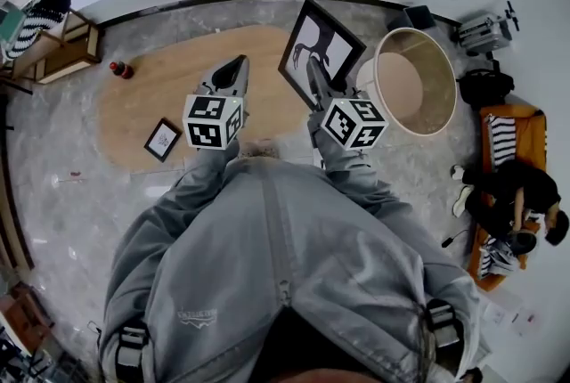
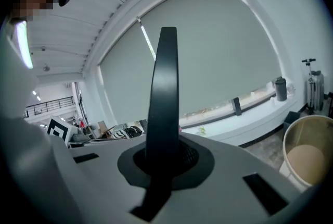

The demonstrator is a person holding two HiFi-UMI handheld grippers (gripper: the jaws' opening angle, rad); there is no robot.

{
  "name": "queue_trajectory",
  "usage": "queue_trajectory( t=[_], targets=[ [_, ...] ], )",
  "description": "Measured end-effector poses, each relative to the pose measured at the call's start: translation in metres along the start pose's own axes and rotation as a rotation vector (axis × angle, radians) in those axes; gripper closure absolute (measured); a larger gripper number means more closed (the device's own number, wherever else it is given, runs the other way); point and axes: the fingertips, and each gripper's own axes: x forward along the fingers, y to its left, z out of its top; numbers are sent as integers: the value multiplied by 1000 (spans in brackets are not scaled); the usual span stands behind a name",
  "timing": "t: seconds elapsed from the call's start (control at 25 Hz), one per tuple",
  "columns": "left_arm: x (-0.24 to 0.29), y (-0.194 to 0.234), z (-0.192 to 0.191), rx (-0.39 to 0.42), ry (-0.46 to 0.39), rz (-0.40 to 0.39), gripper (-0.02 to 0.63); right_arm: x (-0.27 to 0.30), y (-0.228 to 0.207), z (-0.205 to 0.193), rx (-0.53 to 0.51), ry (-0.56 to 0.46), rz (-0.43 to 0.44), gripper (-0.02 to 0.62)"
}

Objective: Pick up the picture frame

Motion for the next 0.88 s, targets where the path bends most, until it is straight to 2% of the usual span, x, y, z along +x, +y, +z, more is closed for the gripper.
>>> queue_trajectory(
  t=[0.24,0.44,0.88],
  targets=[
    [-29,-3,58,93,-149,94,588,1,37,60,-212,-121,39,558],
    [-51,-11,91,147,-249,143,588,-3,59,83,-313,-189,62,558],
    [-74,-14,109,197,-330,184,588,-9,90,101,-448,-237,67,558]
  ],
)
